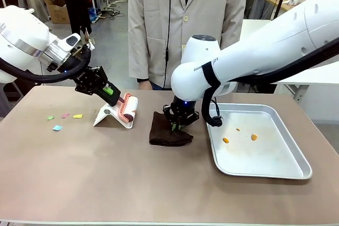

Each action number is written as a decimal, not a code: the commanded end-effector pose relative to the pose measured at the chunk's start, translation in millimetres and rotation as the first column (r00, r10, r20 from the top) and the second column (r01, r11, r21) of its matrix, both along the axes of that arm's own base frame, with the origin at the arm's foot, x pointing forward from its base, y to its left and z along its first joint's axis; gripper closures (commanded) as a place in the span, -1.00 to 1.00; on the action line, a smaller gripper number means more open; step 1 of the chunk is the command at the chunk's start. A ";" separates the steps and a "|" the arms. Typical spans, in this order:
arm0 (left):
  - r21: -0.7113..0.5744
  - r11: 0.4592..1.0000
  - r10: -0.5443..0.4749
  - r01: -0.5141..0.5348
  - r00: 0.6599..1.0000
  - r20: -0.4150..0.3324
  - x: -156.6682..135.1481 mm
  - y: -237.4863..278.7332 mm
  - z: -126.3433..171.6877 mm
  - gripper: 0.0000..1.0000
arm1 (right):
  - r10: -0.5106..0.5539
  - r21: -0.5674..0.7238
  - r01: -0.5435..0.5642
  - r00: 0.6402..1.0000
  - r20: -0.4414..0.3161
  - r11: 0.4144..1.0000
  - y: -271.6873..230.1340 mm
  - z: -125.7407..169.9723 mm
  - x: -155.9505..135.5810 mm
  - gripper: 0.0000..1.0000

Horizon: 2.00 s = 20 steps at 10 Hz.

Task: Clean the surface of the table.
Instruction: Hold the Lint Roller with your left hand and the towel with your right hand.

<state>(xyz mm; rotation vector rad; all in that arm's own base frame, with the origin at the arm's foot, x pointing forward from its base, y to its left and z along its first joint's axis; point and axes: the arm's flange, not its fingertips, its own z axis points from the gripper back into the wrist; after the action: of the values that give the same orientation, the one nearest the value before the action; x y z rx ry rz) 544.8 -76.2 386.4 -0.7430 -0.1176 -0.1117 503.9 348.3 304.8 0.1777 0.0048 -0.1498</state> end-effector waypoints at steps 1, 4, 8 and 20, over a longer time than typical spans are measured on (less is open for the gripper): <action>-0.064 0.998 -0.020 0.020 1.000 0.011 -14.2 15.0 8.3 1.00 | -0.006 0.230 0.023 0.997 -0.071 0.973 -33.6 -0.4 -11.1 1.00; -0.197 0.979 -0.047 0.053 0.998 0.036 -37.8 48.6 28.5 1.00 | 0.006 0.640 0.062 0.995 -0.103 0.766 -89.2 15.2 -20.6 1.00; -0.462 0.884 -0.060 0.066 0.998 0.028 -80.1 124.0 55.6 0.94 | 0.116 0.957 -0.012 0.993 -0.023 0.289 -145.6 30.5 -35.7 1.00; -0.722 0.684 0.031 -0.107 0.993 -0.117 -130.5 398.7 0.3 0.94 | -0.102 0.926 -0.093 0.985 0.139 0.367 -447.0 16.9 -162.9 1.00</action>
<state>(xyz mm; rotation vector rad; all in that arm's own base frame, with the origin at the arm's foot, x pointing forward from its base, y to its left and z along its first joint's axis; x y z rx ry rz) 405.5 319.3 380.9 -1.5206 -0.1042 0.0952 339.0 -88.6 331.4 1.4015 -0.0733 -0.1356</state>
